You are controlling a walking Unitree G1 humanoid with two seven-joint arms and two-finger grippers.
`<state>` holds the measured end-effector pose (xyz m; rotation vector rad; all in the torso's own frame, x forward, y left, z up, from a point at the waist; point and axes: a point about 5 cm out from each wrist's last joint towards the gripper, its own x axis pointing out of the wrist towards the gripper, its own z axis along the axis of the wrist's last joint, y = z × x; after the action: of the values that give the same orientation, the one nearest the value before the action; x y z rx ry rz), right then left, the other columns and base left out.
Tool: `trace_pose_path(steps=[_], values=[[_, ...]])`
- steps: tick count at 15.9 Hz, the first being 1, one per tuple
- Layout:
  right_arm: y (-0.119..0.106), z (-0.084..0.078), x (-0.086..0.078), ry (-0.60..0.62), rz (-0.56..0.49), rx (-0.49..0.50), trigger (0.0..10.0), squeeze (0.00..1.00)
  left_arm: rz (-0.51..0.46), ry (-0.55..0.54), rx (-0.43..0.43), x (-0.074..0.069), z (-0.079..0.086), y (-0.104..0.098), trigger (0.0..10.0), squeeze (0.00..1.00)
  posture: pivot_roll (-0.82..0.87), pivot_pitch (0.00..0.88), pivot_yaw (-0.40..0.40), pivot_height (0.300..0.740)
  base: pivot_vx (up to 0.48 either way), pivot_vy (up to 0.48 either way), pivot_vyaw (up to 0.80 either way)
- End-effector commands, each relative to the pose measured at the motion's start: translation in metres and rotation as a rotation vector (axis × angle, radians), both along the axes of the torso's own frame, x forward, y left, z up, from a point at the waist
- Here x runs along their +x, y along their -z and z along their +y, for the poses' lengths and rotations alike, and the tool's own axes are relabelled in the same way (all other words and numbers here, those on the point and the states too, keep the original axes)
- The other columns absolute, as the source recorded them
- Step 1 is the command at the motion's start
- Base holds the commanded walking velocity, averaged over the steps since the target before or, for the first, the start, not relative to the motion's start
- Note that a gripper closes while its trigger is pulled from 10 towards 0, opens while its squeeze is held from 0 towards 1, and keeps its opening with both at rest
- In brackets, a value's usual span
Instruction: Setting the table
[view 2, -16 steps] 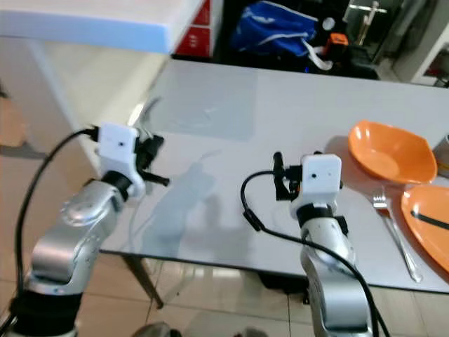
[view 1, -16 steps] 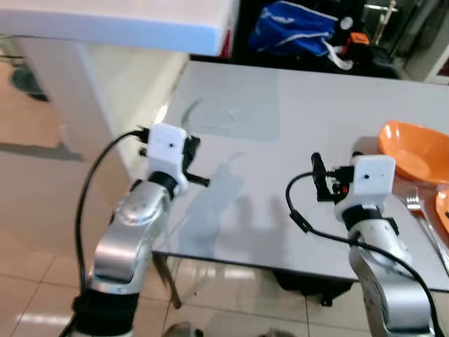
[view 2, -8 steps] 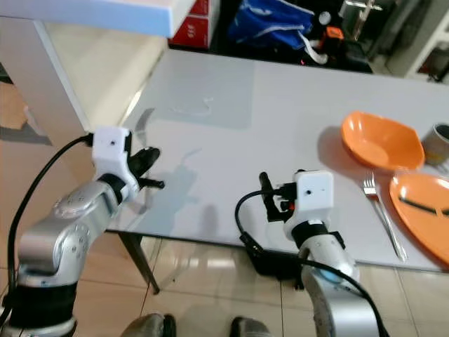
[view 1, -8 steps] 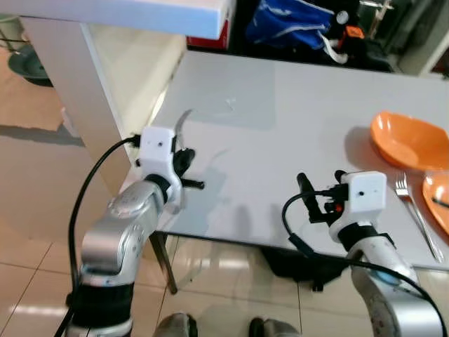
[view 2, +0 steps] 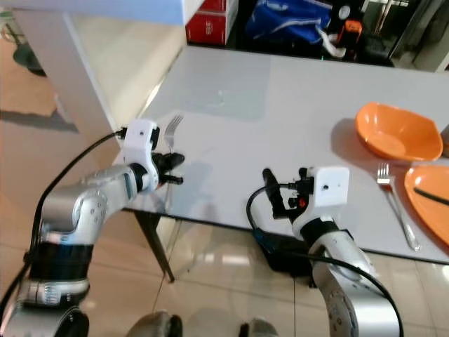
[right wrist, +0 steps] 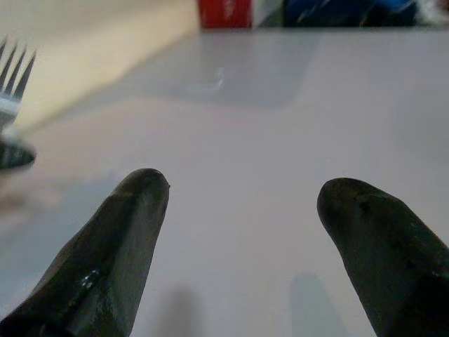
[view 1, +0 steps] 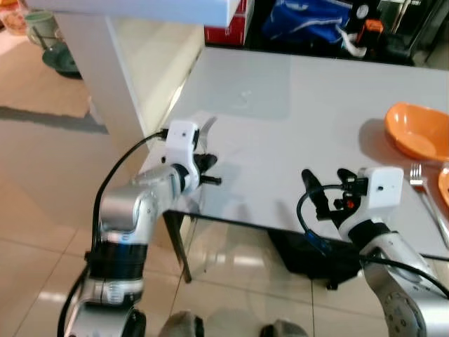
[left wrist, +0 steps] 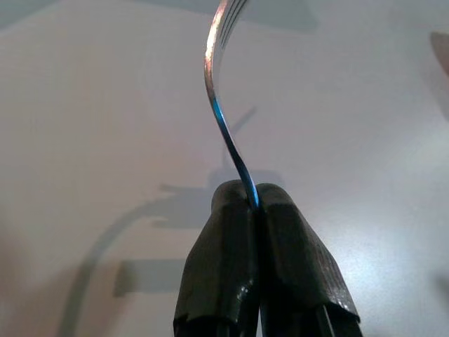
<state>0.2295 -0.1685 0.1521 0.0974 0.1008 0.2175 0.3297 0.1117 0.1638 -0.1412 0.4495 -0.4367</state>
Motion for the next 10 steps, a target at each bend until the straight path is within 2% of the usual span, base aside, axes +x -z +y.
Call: trace_pose_path(steps=[1,3,5,6,9,10], values=[[-0.003,0.004,-0.001,-0.046,-0.002,-0.002,10.0,0.00,0.017,0.007,0.005,0.002,0.001,0.000,10.0,0.00,-0.01,0.106,-0.019,0.740,0.000,0.000,0.00],[-0.003,0.007,-0.001,-0.080,-0.006,-0.030,10.0,0.00,0.017,0.018,0.016,0.006,0.002,0.001,10.0,0.00,0.00,0.103,-0.030,0.740,0.000,0.000,0.00],[-0.006,-0.002,0.007,0.058,-0.060,-0.062,10.0,0.00,-0.053,0.056,0.005,0.010,-0.002,-0.007,10.0,0.00,0.00,0.097,-0.020,0.740,0.000,0.000,0.00],[-0.005,-0.004,0.007,0.106,-0.067,-0.057,10.0,0.00,-0.126,0.084,-0.016,0.009,-0.006,-0.012,10.0,0.00,0.00,0.092,-0.011,0.740,0.000,0.000,0.00],[-0.002,0.000,0.009,0.166,-0.053,-0.024,10.0,0.00,-0.070,0.091,-0.043,0.006,-0.012,-0.003,10.0,0.00,0.01,0.088,-0.013,0.740,0.000,0.000,0.00],[-0.002,0.002,0.011,0.163,-0.055,-0.014,10.0,0.00,-0.050,0.115,-0.083,0.005,-0.016,-0.005,10.0,0.00,0.02,0.086,-0.018,0.740,0.000,0.000,0.00]])
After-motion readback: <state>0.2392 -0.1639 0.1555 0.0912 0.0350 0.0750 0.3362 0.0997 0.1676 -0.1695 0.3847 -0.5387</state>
